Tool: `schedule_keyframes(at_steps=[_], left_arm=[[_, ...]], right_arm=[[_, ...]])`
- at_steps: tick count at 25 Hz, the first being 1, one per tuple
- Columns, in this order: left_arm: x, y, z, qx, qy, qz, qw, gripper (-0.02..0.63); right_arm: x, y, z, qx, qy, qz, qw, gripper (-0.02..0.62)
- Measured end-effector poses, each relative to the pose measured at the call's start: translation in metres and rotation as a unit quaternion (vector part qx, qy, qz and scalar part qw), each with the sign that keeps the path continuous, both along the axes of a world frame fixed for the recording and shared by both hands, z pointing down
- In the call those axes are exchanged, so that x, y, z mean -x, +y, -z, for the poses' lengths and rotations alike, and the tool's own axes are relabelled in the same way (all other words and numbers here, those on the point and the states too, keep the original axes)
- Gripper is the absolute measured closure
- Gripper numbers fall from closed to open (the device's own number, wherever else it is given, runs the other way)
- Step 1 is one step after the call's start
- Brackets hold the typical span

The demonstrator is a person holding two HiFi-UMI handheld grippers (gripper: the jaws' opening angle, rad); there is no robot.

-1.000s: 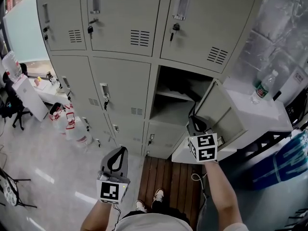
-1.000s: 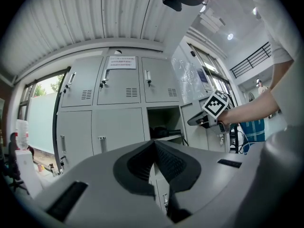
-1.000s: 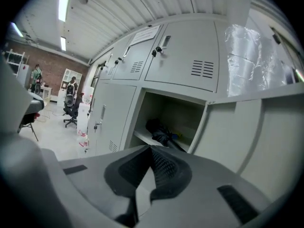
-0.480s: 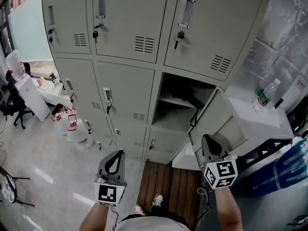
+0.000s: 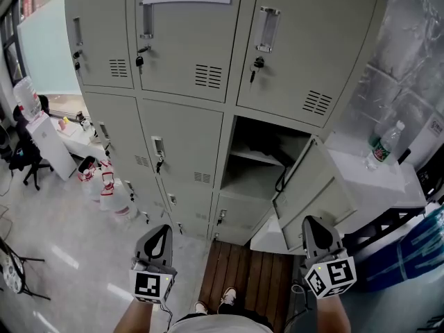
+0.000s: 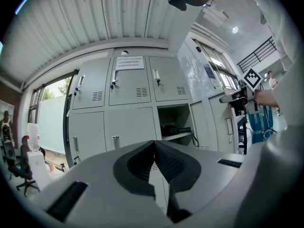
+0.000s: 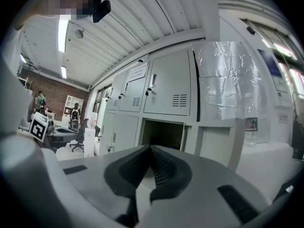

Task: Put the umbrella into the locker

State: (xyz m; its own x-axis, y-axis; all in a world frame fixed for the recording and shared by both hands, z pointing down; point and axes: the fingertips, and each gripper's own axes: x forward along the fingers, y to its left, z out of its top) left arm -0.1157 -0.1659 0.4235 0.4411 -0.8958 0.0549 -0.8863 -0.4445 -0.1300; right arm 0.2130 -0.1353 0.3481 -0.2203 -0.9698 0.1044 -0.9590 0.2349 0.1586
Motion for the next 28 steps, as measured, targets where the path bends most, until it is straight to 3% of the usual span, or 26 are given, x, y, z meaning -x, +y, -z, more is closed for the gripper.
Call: schedule_keyframes(at_steps=[9, 18, 28], left_arm=[[0.008, 0.004, 0.011, -0.012, -0.003, 0.032, 0.9994, 0.584], [0.008, 0.014, 0.025, -0.02, 0.009, 0.045, 0.9988, 0.584], [-0.007, 0.014, 0.033, -0.027, 0.015, 0.034, 0.9989, 0.584]], right_arm=[[-0.038, 0.036, -0.006, -0.005, -0.022, -0.057, 0.998, 0.578], [-0.086, 0.064, -0.027, 0.0, -0.071, -0.162, 0.984, 0.578], [-0.097, 0.064, -0.021, -0.015, -0.084, -0.163, 0.983, 0.578]])
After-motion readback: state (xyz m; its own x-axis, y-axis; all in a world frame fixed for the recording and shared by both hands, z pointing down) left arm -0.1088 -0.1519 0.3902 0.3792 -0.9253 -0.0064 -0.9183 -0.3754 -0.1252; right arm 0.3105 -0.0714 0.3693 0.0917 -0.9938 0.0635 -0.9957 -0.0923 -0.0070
